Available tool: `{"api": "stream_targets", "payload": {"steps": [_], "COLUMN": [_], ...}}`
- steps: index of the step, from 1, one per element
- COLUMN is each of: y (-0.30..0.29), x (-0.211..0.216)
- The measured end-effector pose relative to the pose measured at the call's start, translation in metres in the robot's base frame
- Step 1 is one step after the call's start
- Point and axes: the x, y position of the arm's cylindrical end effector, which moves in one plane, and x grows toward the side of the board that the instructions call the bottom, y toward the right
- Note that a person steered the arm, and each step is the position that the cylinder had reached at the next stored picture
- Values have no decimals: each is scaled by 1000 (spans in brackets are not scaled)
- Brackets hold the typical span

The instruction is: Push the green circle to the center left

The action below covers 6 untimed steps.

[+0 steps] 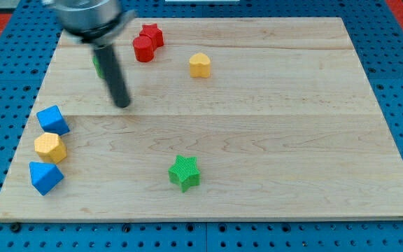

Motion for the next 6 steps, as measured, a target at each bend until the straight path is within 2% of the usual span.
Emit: {"api": "stream_targets", "payload": {"steps": [1, 3, 4, 5, 6], "y": [25, -37, -57, -102, -125], "x": [-50, -72, -99, -81, -15]}}
